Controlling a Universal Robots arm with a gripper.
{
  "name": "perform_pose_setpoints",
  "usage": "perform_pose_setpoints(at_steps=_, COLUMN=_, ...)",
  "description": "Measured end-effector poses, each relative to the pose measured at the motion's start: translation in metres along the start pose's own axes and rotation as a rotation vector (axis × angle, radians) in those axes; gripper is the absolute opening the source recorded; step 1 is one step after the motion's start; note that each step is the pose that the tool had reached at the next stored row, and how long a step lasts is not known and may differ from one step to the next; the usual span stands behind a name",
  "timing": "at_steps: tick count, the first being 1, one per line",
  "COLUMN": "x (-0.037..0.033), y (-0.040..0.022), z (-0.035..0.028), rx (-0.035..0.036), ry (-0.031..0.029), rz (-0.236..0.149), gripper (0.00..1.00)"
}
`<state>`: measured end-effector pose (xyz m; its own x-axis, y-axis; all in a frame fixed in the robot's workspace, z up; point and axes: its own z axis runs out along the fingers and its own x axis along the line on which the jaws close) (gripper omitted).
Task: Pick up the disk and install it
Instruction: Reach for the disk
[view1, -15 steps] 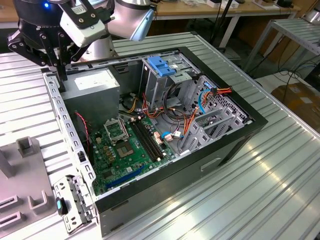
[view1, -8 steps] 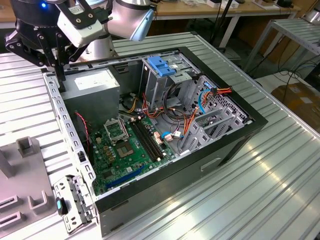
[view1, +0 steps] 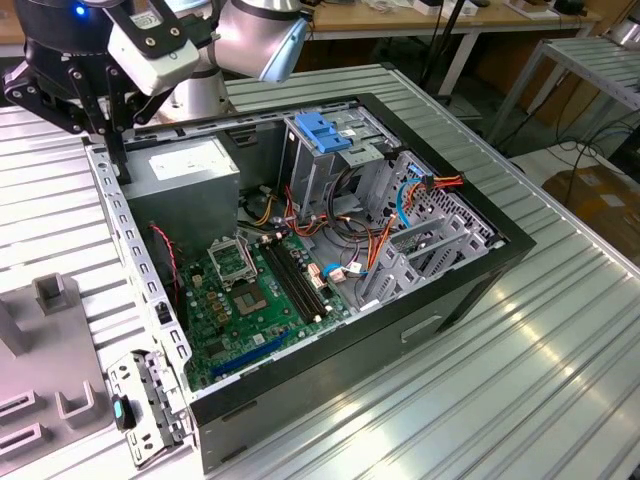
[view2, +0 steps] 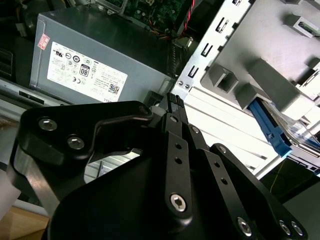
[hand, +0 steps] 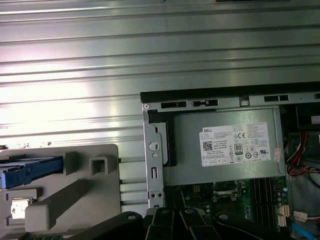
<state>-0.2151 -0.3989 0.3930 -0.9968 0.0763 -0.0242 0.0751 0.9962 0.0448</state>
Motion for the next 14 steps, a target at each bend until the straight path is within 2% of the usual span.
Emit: perform_pose_setpoints(at_steps=14, x=0.0077, y=-0.0006, z=-0.0002, rx=0.0, ry=0.0, rz=0.0, gripper=0.11)
